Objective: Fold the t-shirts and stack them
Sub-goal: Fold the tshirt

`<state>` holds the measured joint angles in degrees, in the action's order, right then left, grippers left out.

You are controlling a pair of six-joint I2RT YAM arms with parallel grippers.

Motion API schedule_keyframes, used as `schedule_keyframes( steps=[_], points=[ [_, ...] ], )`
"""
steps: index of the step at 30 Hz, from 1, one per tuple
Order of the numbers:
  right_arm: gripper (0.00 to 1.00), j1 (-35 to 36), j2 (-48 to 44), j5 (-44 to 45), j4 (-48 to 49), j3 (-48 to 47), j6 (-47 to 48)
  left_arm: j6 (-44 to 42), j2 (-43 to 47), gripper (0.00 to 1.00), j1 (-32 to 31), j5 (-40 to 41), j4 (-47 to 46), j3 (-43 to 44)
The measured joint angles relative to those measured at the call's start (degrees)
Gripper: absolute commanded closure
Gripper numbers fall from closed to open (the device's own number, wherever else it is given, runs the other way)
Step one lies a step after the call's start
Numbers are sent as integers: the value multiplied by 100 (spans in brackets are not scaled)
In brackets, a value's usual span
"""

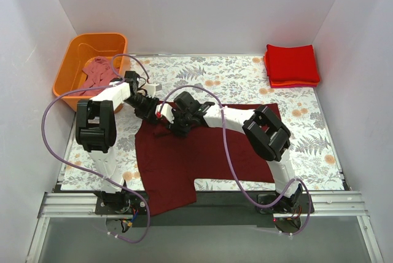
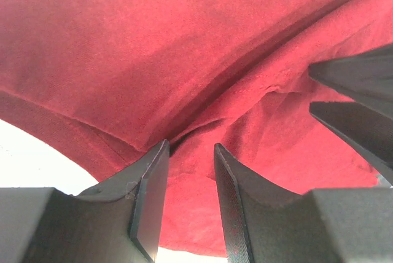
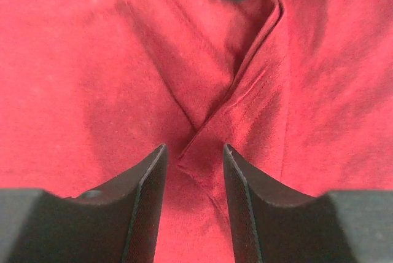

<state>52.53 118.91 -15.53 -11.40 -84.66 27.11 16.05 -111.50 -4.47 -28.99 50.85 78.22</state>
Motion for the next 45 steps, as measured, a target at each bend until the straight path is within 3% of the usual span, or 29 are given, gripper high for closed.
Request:
schedule_keyframes(
  steps=[6, 12, 16, 25, 35, 45],
  points=[
    [56, 0, 149, 48, -11, 0, 4, -31, 0, 66, 61, 13, -9, -48],
    [76, 0, 149, 87, -15, 0, 24, -109, 31, 77, 66, 59, 7, -166],
    [99, 0, 144, 96, -26, 0, 52, -181, 57, 87, 66, 52, 26, -166],
    [99, 0, -103, 94, -240, -17, 140, -280, 192, 100, 66, 2, 181, -166],
    [99, -2, -1126, -96, -374, 240, 304, -595, 1091, 100, 66, -343, 710, -238],
    [99, -35, -1237, -479, -713, 1010, 695, -1029, 1475, 100, 37, -938, 1589, -979]
  ],
)
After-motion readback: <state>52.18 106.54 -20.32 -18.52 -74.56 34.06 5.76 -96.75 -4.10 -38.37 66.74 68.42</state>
